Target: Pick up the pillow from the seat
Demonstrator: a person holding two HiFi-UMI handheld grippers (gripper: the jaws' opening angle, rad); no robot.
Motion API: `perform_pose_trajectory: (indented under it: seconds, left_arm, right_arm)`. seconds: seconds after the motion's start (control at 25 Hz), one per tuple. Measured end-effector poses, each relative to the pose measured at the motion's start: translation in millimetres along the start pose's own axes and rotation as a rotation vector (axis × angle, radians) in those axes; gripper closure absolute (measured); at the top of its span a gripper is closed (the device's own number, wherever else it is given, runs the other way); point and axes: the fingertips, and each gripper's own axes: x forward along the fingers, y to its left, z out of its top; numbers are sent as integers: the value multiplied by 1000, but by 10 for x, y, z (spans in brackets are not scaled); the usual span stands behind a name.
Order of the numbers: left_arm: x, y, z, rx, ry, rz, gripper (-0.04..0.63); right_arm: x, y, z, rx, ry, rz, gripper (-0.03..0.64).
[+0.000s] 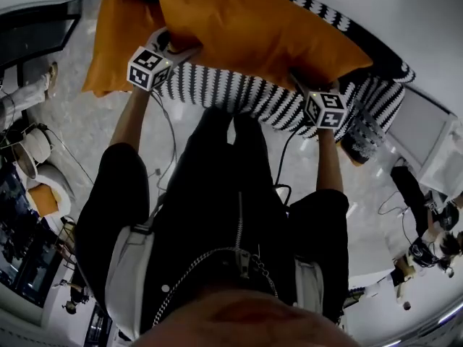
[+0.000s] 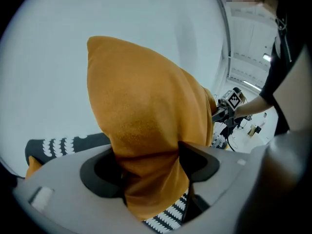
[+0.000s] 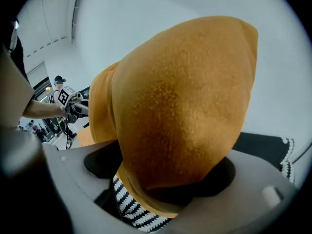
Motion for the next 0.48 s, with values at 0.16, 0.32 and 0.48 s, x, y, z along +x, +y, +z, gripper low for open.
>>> perform_pose_trajectory:
  seconds: [0.16, 0.32, 0.48]
  left_arm:
    - [-273, -105, 464, 53, -70, 17, 247]
    - [-473, -249, 892, 92, -125, 50, 244]
    - [-661, -344, 1220, 120, -178, 74, 244]
  right_arm:
    - [-316, 32, 398, -45, -86, -32, 197]
    - [-613, 12, 718, -84, -158, -40, 196]
    - [-892, 52, 1028, -142, -212, -62, 195]
